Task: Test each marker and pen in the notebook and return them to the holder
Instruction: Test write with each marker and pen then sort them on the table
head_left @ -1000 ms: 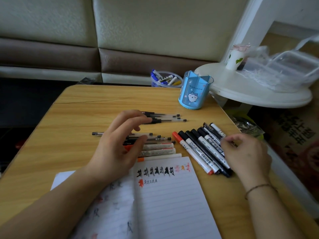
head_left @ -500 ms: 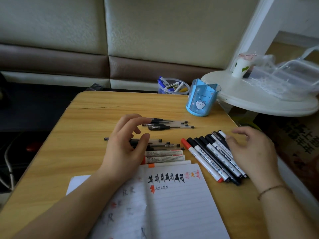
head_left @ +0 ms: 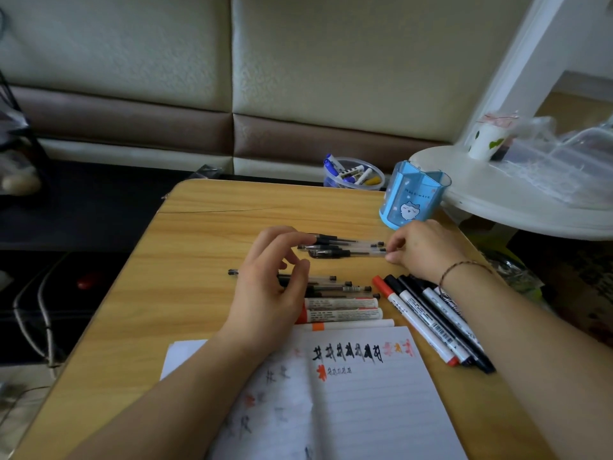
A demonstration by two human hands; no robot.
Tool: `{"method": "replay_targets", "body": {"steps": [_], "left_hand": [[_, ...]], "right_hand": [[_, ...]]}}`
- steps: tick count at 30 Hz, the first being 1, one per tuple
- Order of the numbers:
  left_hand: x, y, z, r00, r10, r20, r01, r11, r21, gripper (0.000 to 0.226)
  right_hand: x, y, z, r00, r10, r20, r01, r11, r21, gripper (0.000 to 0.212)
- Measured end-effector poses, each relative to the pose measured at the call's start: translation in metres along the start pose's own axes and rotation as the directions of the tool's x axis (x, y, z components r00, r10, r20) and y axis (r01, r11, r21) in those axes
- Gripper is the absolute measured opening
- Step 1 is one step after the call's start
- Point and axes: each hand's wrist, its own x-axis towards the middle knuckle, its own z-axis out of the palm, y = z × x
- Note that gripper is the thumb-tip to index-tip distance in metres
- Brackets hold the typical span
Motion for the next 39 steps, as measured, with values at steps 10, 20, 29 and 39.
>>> {"method": "replay_targets", "body": {"steps": [10, 20, 29, 39], "left_hand": [[-0.003, 0.004, 0.007, 0.987, 0.107, 0.117, -0.147, 0.897, 0.417, 0.042], [-0.009, 0.026, 0.005, 0.871, 0.295, 0.394, -0.399, 0.891, 0.216, 0.028], [-0.007, 0.017, -0.001, 0.903, 0.207, 0.377, -0.249, 0.966, 0.066, 0.046], [-0.003, 0.006, 0.003, 0.982, 0.122, 0.145, -0.109, 0.99, -0.091, 0.037]], "right_hand": [[-0.076, -0.01, -0.031, 0.979, -0.138, -0.153, 0.194, 0.862, 0.469, 0.004], [-0.125, -0.025, 0.013, 0.964, -0.245, -0.103, 0.121, 0.059, 0.991, 0.045], [-0.136, -0.011, 0.009, 0.959, -0.269, -0.085, 0.083, -0.019, 0.996, 0.033], [-0.142, -0.017, 0.022, 0.976, -0.218, -0.026, 0.09, 0.289, 0.953, 0.019]]}}
